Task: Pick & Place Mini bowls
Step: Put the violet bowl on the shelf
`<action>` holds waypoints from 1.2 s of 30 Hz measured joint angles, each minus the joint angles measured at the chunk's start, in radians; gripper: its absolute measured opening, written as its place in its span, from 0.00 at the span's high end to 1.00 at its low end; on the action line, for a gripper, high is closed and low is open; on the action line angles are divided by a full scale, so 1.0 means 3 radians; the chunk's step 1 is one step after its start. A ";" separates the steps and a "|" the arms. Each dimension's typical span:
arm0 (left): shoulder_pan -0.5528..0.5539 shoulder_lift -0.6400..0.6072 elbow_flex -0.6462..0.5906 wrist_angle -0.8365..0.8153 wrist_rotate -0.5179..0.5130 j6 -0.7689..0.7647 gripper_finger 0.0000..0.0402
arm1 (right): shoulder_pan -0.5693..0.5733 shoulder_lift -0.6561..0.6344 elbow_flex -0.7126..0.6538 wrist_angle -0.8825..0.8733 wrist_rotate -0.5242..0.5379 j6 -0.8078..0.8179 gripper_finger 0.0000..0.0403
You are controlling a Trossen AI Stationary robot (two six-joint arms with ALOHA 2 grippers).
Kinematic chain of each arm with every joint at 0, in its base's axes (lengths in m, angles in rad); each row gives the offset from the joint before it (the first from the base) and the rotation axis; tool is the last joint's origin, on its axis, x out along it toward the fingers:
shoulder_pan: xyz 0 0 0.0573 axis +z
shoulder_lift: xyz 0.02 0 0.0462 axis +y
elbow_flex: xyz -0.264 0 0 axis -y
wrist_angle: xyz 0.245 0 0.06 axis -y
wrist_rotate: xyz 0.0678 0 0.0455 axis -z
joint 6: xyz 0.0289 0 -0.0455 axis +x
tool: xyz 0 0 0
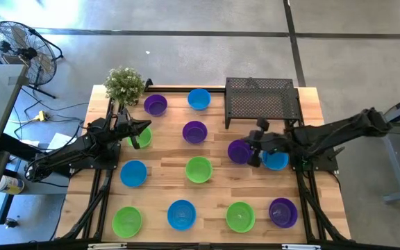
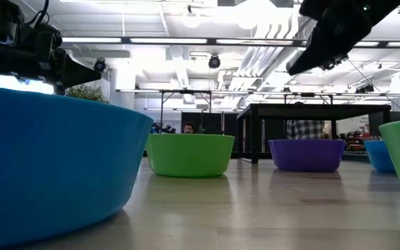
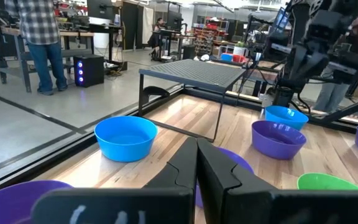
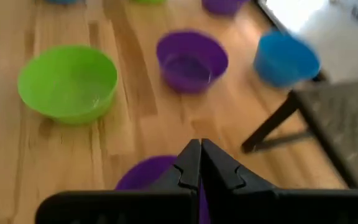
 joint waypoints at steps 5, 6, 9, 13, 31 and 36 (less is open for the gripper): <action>0.0000 0.0001 0.0000 0.0001 0.0000 -0.0001 1.00 | 0.0078 0.0270 0.0248 -0.0534 -0.0144 0.0428 1.00; 0.0000 0.0000 0.0000 0.0001 0.0000 0.0000 1.00 | 0.0091 0.0300 0.0289 -0.0627 -0.0176 0.0489 1.00; 0.0000 0.0001 0.0000 0.0000 0.0000 0.0000 1.00 | 0.0147 0.0373 0.0360 -0.0785 -0.0240 0.0541 0.99; 0.0000 0.0000 0.0000 0.0000 0.0000 -0.0001 1.00 | 0.0255 0.0462 0.0367 -0.0771 -0.0256 0.0496 0.91; -0.0001 0.0001 0.0000 0.0000 0.0000 -0.0001 1.00 | 0.0566 0.1099 0.0367 -0.0691 -0.0393 0.0214 0.56; -0.0001 0.0000 0.0000 0.0000 0.0000 0.0000 1.00 | 0.0474 0.1343 0.0366 -0.0691 -0.0394 0.0032 0.57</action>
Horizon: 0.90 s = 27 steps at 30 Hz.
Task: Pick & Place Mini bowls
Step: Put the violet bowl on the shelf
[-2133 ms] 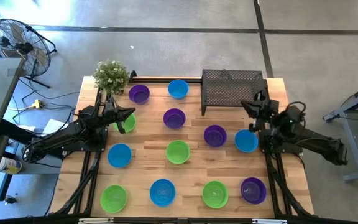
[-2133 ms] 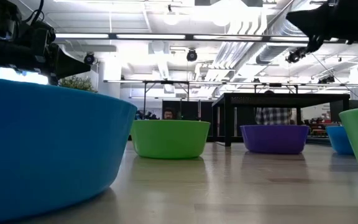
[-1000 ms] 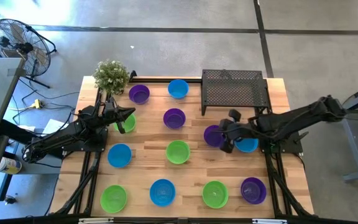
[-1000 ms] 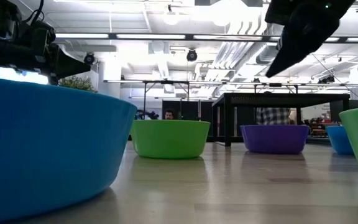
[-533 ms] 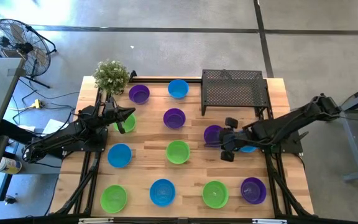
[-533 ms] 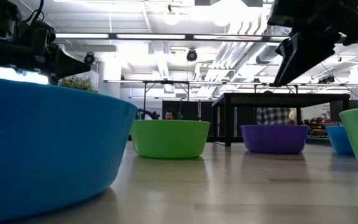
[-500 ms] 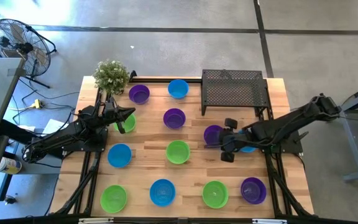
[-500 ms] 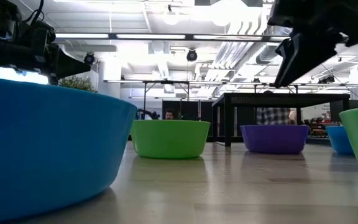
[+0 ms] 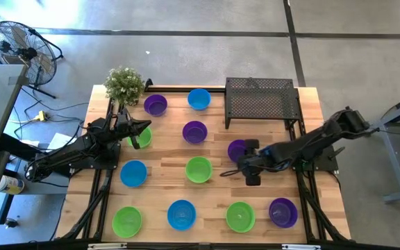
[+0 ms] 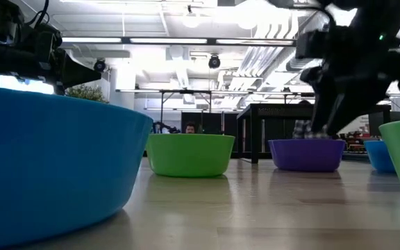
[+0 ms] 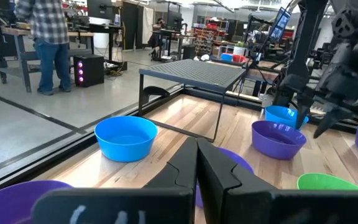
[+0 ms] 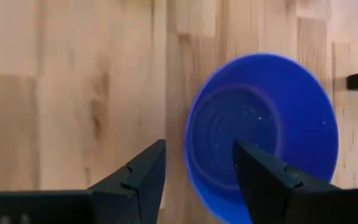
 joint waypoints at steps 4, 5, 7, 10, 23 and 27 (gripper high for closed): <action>0.0000 0.0001 0.0000 0.0000 0.0000 0.0000 1.00 | -0.0102 0.0155 0.0000 0.0001 0.0029 -0.0117 0.60; 0.0000 0.0000 0.0000 0.0000 0.0000 0.0000 1.00 | -0.0124 0.0186 0.0000 0.0001 0.0032 -0.0140 0.61; 0.0000 0.0000 0.0000 0.0000 0.0000 0.0000 1.00 | -0.0171 0.0245 0.0000 0.0002 -0.0007 -0.0230 0.63; 0.0000 0.0001 0.0000 0.0000 0.0000 0.0000 1.00 | -0.0228 0.0297 0.0000 0.0002 -0.0086 -0.0394 0.68; 0.0001 0.0001 0.0000 0.0000 0.0000 -0.0001 1.00 | -0.0405 0.0251 -0.0001 0.0024 -0.0373 -0.1084 0.99; 0.0000 0.0001 0.0000 0.0000 0.0000 -0.0001 1.00 | -0.0405 0.0174 0.0000 0.0008 -0.0519 -0.1067 0.98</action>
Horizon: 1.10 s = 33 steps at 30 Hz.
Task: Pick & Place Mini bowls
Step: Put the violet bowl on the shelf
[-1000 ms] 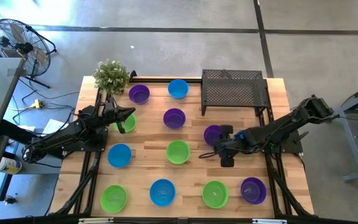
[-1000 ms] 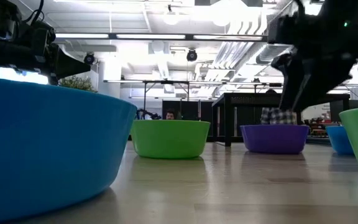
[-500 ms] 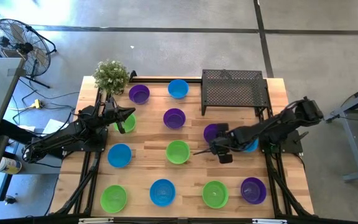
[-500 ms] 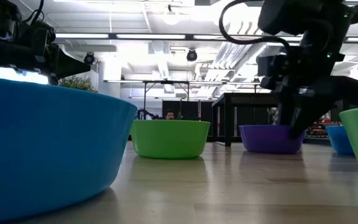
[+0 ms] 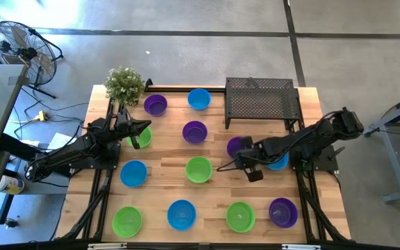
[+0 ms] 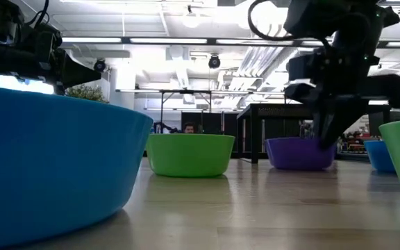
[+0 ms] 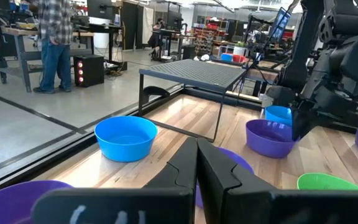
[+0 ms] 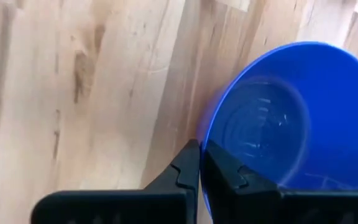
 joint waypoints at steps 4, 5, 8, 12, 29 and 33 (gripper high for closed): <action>0.0001 0.0000 0.0000 0.0000 0.0000 0.0001 1.00 | 0.0002 -0.0096 0.0110 -0.0182 -0.0029 0.0102 0.99; 0.0001 0.0000 0.0000 0.0000 0.0000 0.0000 1.00 | 0.0001 -0.0128 0.0161 -0.0222 -0.0039 0.0130 0.99; 0.0000 0.0000 0.0000 0.0000 0.0000 0.0001 1.00 | 0.0006 -0.0188 0.0352 -0.0413 -0.0126 0.0216 0.99; 0.0001 -0.0001 0.0000 0.0000 -0.0001 0.0000 1.00 | 0.0082 -0.0191 0.0740 -0.0690 -0.0184 0.0359 0.99; 0.0001 0.0000 0.0000 0.0001 -0.0001 0.0000 1.00 | -0.0982 -0.0169 0.2348 -0.1660 0.0167 -0.0274 0.99; 0.0001 -0.0001 0.0000 0.0000 -0.0001 0.0001 1.00 | -0.1697 -0.0136 0.2366 -0.1634 0.0031 -0.0727 0.99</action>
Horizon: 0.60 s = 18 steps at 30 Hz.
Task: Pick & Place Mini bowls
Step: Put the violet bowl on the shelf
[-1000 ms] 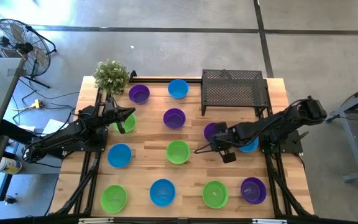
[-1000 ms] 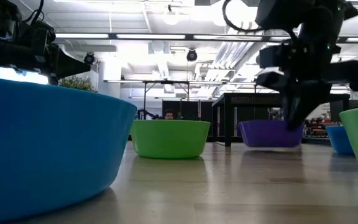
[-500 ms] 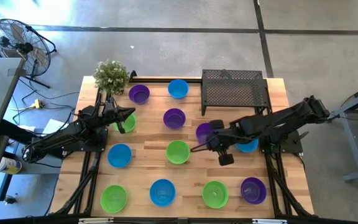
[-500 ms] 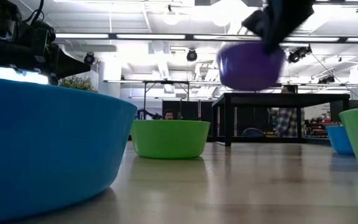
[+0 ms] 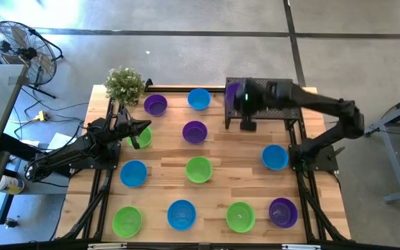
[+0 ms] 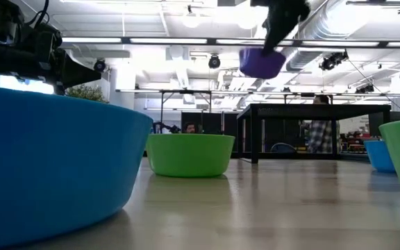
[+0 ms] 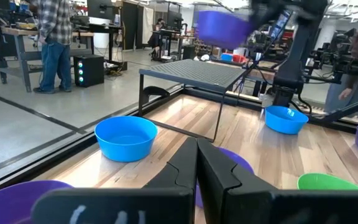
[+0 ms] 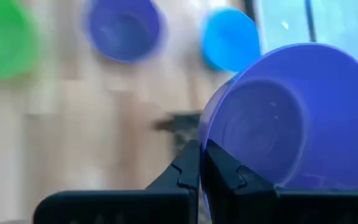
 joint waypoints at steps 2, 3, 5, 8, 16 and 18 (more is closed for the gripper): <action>0.0000 0.0001 0.0000 0.0000 0.0000 0.0000 1.00 | -0.0333 0.0063 0.0000 0.0065 -0.0054 -0.0218 0.99; -0.0001 0.0001 0.0000 0.0000 0.0000 -0.0001 1.00 | -0.0479 0.0115 0.0000 0.0121 -0.0111 -0.0303 0.99; 0.0001 0.0000 0.0000 0.0000 0.0001 0.0000 1.00 | -0.0739 0.0244 0.0000 0.0254 -0.0278 -0.0460 0.99; -0.0001 0.0001 0.0000 0.0000 0.0000 0.0000 1.00 | -0.1033 0.0485 0.0020 0.0350 -0.0408 -0.0680 0.99; 0.0001 0.0000 0.0000 0.0000 0.0000 0.0000 1.00 | -0.1417 0.0927 0.0330 0.0203 -0.0545 -0.0878 0.99; 0.0000 0.0001 0.0000 0.0001 0.0000 0.0000 1.00 | -0.1425 0.0965 0.0398 0.0126 -0.0551 -0.0914 0.99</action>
